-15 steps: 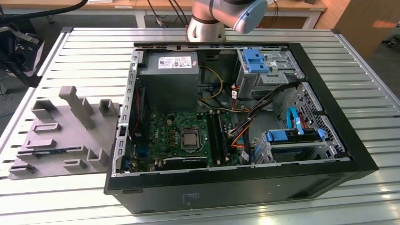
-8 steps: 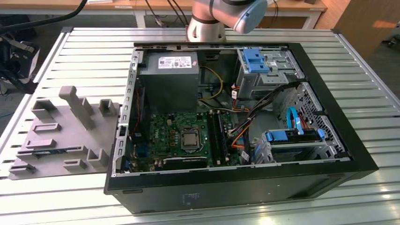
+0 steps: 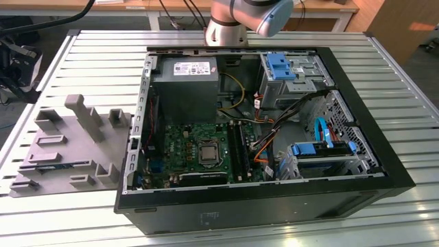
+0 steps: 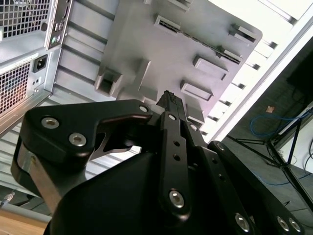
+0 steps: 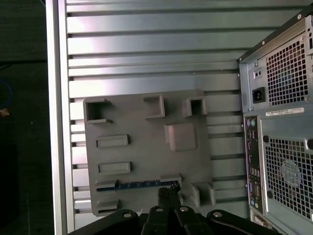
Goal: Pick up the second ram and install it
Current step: 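Reach for the second ram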
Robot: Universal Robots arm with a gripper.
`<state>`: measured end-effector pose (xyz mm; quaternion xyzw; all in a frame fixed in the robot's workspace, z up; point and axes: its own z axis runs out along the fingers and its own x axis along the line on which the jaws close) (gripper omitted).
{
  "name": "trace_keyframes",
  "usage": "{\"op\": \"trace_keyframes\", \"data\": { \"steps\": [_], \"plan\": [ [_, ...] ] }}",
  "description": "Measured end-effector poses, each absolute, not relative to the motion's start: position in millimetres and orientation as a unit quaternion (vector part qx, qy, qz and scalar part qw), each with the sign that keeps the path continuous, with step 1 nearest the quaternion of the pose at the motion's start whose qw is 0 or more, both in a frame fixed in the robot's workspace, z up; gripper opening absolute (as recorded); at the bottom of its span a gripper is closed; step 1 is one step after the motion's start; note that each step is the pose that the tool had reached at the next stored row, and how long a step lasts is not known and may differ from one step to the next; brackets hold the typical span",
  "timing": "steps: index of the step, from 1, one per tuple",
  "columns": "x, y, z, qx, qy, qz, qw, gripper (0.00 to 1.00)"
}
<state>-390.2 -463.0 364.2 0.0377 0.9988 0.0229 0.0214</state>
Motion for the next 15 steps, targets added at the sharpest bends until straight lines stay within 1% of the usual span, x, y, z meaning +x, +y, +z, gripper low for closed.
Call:
{"op": "trace_keyframes", "data": {
  "steps": [9,15],
  "plan": [
    [-399,-464,354,0.038,0.999,0.022,0.021,0.11],
    [-400,-466,344,0.038,0.999,0.020,0.017,0.11]
  ]
}}
